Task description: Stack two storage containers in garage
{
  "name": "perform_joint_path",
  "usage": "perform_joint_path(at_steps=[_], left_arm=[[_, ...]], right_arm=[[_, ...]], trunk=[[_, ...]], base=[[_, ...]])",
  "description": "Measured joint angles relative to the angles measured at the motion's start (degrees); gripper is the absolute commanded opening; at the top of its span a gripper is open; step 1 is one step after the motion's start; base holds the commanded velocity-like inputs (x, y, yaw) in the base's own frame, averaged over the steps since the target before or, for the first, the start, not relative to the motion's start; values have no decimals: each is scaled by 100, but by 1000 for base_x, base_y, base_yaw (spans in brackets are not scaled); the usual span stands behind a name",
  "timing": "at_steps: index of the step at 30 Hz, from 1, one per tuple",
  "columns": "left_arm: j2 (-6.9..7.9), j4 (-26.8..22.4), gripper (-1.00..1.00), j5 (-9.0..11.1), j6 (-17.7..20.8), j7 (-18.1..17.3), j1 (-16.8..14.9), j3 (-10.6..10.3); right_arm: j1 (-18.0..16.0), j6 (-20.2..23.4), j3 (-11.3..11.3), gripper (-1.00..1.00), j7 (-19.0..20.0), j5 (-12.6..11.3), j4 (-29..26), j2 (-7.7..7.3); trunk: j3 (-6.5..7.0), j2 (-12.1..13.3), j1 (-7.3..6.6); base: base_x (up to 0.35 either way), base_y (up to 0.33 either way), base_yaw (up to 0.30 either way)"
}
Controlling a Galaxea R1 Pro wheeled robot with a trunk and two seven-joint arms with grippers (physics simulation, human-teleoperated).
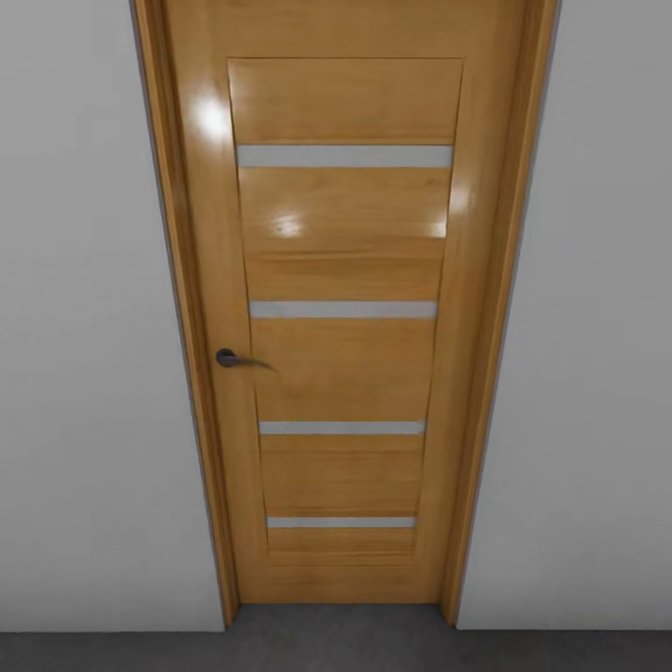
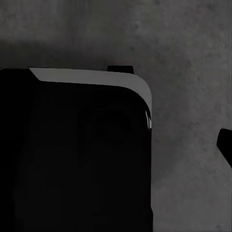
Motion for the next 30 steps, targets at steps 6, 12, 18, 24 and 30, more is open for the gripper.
perform_joint_path(at_steps=[6, 12, 18, 24, 30], left_arm=[[-2, 0, 100, 0, 0, 0, 0, 0], [-5, 0, 100, 0, 0, 0, 0, 0], [-5, 0, 100, 0, 0, 0, 0, 0], [-5, 0, 100, 0, 0, 0, 0, 0], [4, 0, 100, 8, -6, 16, 0, 24]], right_arm=[[0, 4, 0, 100, 0, 0, 0, 1], [0, 8, 0, 100, 0, 0, 0, 1], [0, 9, 0, 100, 0, 0, 0, 1], [0, 2, 0, 100, 0, 0, 0, -2], [100, -65, -93, 100, -26, -90, 93, -59]], trunk=[[0, 0, 0], [0, 0, 0], [0, 0, 1], [0, 0, 2], [0, 0, 2]], base=[[203, 0, 0], [204, 0, 0], [102, 0, 0], [18, 0, 0], [2, 0, 0]])
